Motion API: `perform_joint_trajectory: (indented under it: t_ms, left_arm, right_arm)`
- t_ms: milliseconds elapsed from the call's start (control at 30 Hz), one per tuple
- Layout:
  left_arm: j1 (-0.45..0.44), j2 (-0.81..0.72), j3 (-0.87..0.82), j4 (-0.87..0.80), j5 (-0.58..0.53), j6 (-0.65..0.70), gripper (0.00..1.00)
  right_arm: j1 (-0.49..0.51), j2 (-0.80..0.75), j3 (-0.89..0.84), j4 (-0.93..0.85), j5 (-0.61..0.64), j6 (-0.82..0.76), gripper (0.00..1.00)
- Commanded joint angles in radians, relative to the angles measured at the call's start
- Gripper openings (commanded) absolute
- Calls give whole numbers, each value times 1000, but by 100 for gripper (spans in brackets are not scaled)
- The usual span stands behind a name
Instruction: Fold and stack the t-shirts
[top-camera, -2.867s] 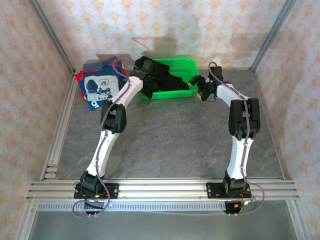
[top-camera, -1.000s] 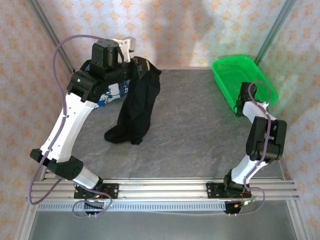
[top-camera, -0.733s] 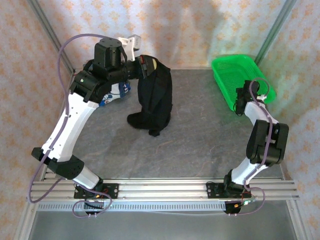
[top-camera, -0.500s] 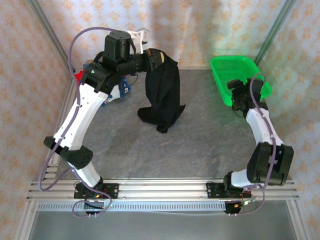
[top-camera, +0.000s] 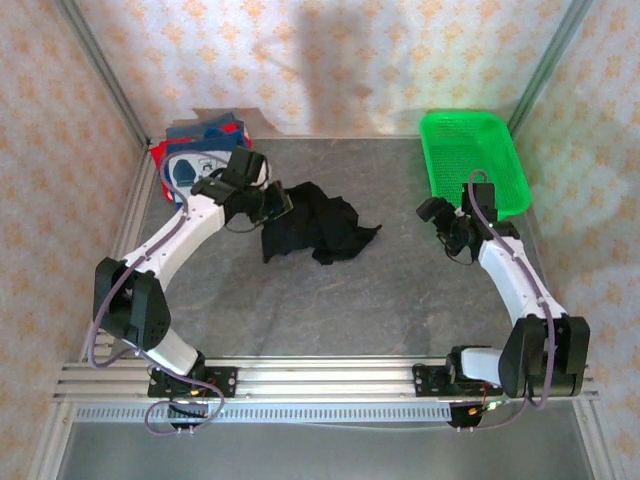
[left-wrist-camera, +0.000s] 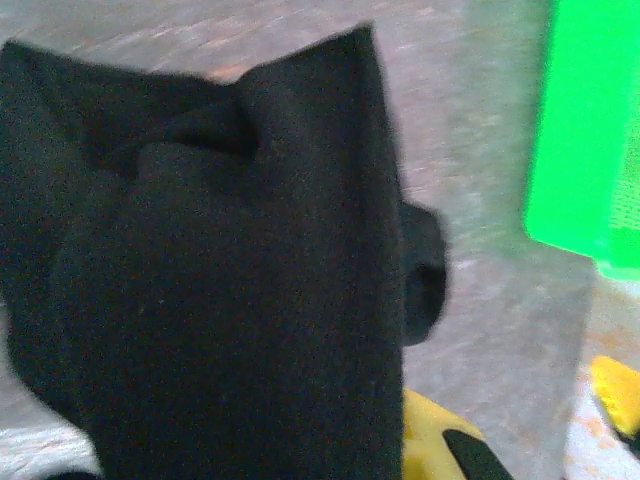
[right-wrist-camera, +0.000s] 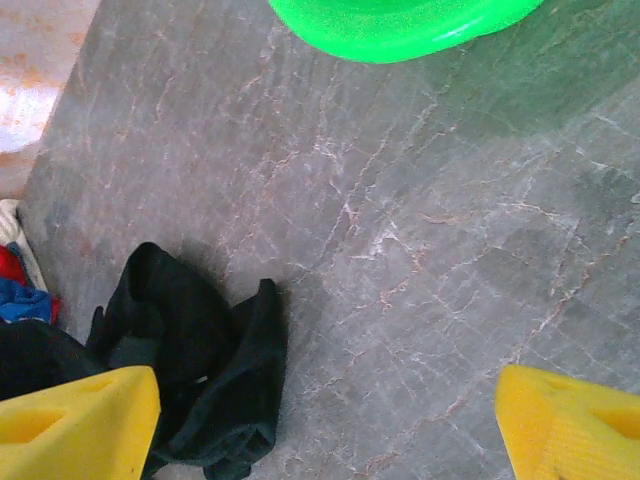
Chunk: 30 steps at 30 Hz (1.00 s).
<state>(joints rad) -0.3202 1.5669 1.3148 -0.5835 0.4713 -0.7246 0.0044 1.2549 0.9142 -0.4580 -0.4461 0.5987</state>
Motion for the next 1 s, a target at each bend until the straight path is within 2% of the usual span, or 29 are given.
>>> perform_joint_trajectory:
  t_ms: [0, 33, 67, 133, 200, 267, 300, 433, 600, 800, 967]
  left_arm:
    - [28, -122, -58, 53, -57, -29, 0]
    - [55, -140, -97, 41, -82, -40, 0]
    - [88, -157, -137, 32, -105, -58, 4]
    - [159, -190, -224, 60, -91, -85, 7]
    - [223, -212, -292, 74, -81, -96, 20]
    - [292, -220, -339, 65, -64, -91, 42]
    - [315, -227, -355, 59, -63, -87, 49]
    - [368, -274, -397, 33, -41, -62, 66]
    - [381, -329, -453, 19, 27, -30, 74]
    - [469, -377, -523, -62, 52, 7, 75]
    - [549, -381, -581, -50, 69, 7, 74]
  right_arm:
    - [33, 26, 29, 12, -71, -23, 87]
    - [53, 51, 25, 12, -104, -23, 87]
    - [83, 77, 20, 8, -122, -29, 87]
    - [159, 129, 18, 1, -132, -57, 86]
    - [241, 192, 31, 3, -131, -73, 85]
    - [314, 255, 54, 17, -99, -63, 84]
    - [330, 275, 58, 35, -82, -48, 83]
    - [337, 347, 58, 150, -44, 57, 79]
    - [333, 409, 81, 237, -22, 118, 76]
    - [288, 455, 86, 278, -10, 165, 70]
    - [242, 469, 78, 306, -8, 191, 66]
